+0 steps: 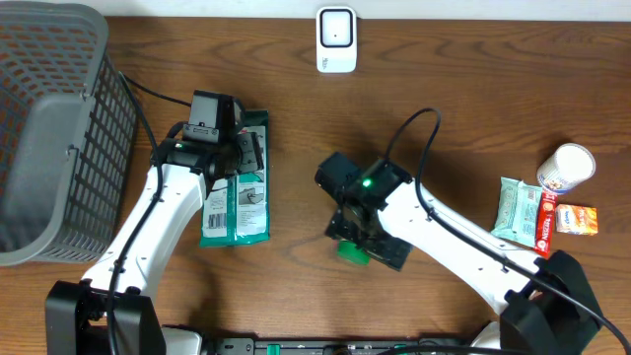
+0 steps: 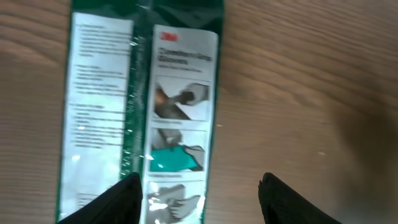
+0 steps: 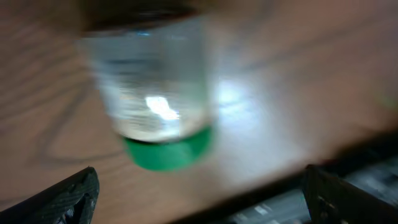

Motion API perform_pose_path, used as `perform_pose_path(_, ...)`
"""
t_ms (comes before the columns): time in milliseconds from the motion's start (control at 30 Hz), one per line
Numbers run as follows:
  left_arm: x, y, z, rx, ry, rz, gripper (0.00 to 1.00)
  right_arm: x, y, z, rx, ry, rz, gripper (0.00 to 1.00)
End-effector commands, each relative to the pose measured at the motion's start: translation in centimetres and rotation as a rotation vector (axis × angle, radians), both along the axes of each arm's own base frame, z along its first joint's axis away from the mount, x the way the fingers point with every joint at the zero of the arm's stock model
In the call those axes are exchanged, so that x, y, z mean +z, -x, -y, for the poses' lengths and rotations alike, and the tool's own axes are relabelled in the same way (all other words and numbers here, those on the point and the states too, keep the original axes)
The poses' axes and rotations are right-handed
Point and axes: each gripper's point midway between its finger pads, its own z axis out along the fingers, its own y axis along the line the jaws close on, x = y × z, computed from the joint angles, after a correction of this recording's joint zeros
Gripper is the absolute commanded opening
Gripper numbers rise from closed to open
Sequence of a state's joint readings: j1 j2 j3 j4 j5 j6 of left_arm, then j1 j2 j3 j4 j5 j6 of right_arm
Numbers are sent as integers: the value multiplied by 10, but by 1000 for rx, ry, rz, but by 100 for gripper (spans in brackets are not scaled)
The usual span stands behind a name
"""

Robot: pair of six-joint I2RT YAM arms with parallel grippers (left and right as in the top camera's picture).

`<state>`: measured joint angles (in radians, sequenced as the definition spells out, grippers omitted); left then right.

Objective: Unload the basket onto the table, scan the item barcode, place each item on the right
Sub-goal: 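Grasp the jar lid from above with the right gripper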

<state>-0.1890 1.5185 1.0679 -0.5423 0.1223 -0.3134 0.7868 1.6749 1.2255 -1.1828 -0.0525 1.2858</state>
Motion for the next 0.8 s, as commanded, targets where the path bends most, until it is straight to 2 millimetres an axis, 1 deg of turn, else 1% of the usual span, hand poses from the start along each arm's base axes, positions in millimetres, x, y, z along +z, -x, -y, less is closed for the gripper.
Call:
perform_pose_path(0,-10,2,-15,31,-79,-13,60,-11,2,-12,96,-73,2,99)
perform_pose_path(67,-10,2,-15,31,-79,-16,61,-17,-1,-12,95,-73,22,99)
perform_pose_path(133,-12,3,-15,30,-80,-19,61,-21,-3,-7,91,-54,34,99)
perform_pose_path(300,-13,3,-15,30,-80,-23,61,-25,0,-3,84,-45,21,99)
perform_pose_path(433,-13,2,-15,30,-80,-22,61,-31,12,-2,10,-53,-30,99)
perform_pose_path(533,-13,3,-15,30,-80,-23,61,-44,17,3,-56,-40,-37,99)
perform_pose_path(600,-13,3,-15,30,-80,-23,61,-53,12,1,-64,-69,-15,99)
perform_pose_path(667,-13,3,-15,30,-80,-23,61,-57,7,0,-71,-81,5,97)
perform_pose_path(733,-13,3,-15,30,-80,-23,61,-60,0,5,-77,-61,38,86)
perform_pose_path(767,-13,3,-15,30,-80,-23,61,-60,-3,9,-74,-40,58,83)
